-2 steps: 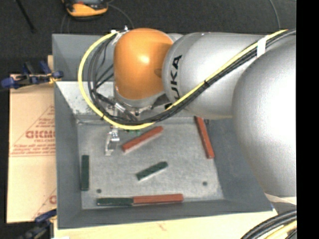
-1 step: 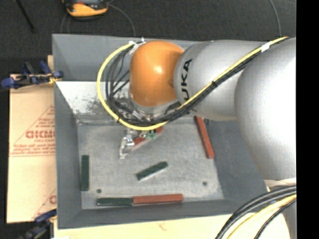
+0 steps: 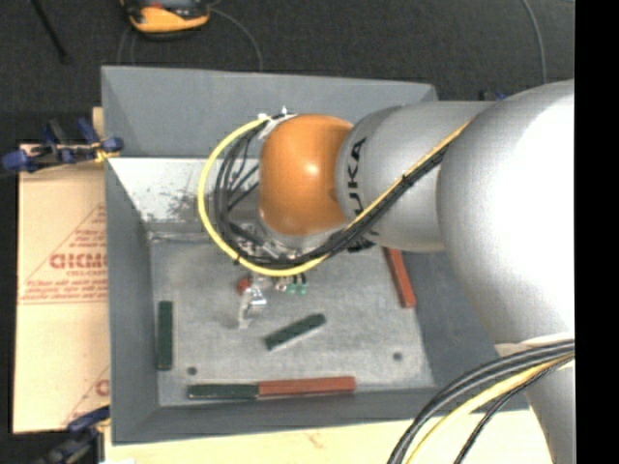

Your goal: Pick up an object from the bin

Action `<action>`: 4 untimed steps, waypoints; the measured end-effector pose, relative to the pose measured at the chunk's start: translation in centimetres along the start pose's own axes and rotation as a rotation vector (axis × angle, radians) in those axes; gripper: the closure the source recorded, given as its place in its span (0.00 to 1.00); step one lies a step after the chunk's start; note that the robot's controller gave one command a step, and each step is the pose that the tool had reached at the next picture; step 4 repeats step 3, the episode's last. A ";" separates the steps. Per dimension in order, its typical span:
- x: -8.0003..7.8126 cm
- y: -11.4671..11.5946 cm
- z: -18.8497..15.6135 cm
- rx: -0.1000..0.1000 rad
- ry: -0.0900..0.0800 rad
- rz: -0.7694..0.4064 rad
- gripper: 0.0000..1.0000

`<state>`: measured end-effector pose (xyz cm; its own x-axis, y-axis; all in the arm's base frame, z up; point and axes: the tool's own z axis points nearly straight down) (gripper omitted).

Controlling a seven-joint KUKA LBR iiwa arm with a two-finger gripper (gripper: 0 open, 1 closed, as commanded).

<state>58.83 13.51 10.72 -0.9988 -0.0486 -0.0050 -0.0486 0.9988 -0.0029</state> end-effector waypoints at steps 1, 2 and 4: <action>-5.5 -7.0 2.5 -0.002 0.001 -0.146 1.00; -5.5 -7.0 2.5 -0.002 0.001 -0.144 1.00; -4.4 -7.4 -10.7 -0.004 0.000 -0.115 1.00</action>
Offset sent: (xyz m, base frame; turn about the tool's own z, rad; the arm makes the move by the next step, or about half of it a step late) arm 0.0000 0.0000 0.0000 0.0000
